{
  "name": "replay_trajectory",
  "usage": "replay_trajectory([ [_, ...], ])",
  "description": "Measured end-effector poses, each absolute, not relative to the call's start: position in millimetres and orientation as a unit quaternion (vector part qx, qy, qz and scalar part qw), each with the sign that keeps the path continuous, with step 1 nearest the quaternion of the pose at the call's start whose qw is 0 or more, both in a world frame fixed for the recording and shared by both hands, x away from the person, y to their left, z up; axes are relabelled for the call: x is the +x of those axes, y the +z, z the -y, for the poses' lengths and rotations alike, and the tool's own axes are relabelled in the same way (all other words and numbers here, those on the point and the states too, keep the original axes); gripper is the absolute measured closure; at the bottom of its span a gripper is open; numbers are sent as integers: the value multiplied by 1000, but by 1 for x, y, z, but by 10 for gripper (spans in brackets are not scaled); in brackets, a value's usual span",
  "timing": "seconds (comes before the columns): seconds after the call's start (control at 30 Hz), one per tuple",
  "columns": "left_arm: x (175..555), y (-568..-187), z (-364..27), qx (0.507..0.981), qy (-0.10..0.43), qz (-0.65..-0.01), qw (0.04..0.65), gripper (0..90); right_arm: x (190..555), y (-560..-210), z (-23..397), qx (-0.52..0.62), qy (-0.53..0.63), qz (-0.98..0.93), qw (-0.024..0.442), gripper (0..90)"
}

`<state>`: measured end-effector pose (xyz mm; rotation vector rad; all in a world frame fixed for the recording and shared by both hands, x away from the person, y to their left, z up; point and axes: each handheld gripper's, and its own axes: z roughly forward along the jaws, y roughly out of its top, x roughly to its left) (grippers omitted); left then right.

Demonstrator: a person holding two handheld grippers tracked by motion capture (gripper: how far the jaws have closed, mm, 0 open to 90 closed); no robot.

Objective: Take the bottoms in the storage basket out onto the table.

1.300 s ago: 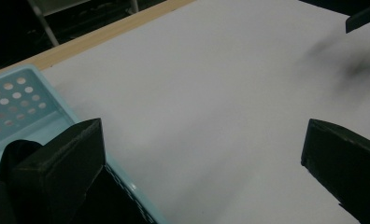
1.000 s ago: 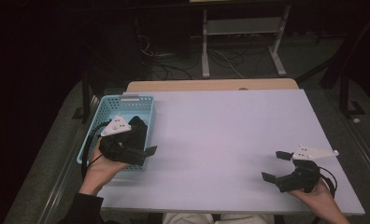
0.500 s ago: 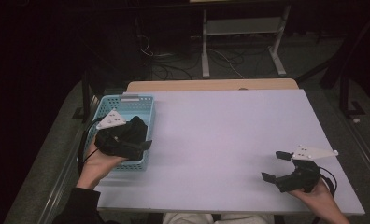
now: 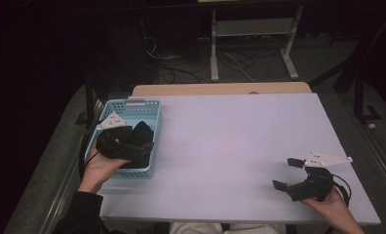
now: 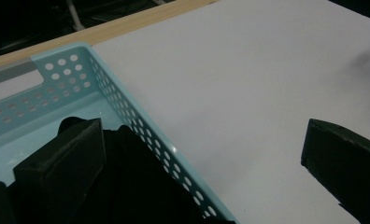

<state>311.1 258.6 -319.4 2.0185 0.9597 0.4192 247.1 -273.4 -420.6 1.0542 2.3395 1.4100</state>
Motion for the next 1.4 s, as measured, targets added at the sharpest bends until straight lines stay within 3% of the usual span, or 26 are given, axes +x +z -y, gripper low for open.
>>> replay_trajectory([
  [1.4, 349, -345, -279, 797, 147, -445, 381, 0, 247, -422, 272, 354, 475, -799, 103, 0],
])
